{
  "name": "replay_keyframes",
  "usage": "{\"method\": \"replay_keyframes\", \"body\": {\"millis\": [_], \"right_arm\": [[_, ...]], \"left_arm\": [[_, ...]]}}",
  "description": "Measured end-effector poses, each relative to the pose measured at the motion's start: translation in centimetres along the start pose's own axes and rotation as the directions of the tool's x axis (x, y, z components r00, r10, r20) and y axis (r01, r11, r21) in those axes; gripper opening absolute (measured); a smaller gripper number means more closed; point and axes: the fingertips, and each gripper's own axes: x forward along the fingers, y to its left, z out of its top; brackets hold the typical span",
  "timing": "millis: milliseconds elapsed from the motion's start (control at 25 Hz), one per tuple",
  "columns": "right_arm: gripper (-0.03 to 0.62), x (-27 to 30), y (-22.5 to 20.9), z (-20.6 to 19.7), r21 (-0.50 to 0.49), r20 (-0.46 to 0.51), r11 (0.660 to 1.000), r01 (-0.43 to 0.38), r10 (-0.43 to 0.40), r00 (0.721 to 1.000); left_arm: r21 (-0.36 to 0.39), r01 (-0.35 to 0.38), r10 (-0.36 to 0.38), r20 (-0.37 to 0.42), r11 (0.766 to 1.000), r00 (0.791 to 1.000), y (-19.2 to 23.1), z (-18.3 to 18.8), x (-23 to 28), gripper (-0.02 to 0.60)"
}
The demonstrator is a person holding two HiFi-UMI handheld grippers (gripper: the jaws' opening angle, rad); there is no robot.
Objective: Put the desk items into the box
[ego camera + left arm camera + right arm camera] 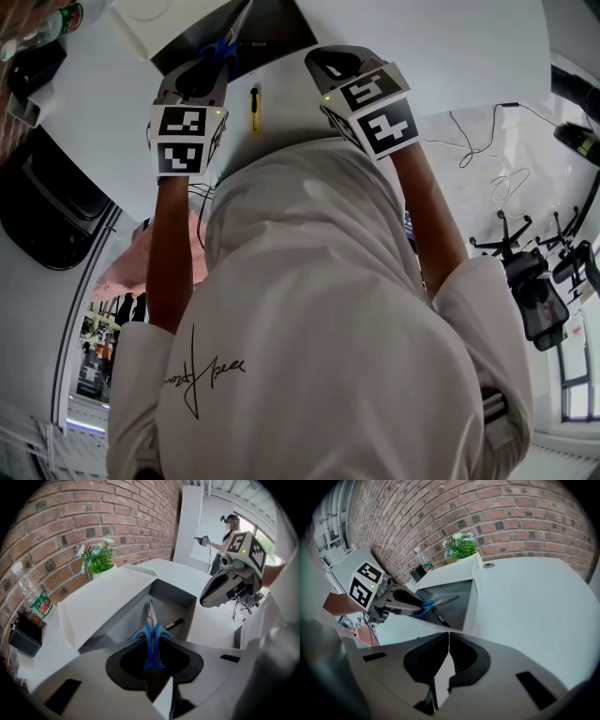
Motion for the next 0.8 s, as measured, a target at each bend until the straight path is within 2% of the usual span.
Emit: {"method": "replay_keyframes", "body": {"millis": [360,800], "right_arm": [[0.028,0.35,0.08,0.02,0.001,0.006,1.000,-0.005,0.005,1.000],[0.028,0.37,0.16,-0.04,0.008,-0.003,1.000,-0.015,0.015,1.000]], "left_arm": [[0.051,-0.011,0.014,-0.049,0.999,0.999,-0.22,-0.11,0.81,0.087],[0.025,-0.003,0.005,-0.045,1.000,0.999,-0.13,0.04,1.07,0.087]]}}
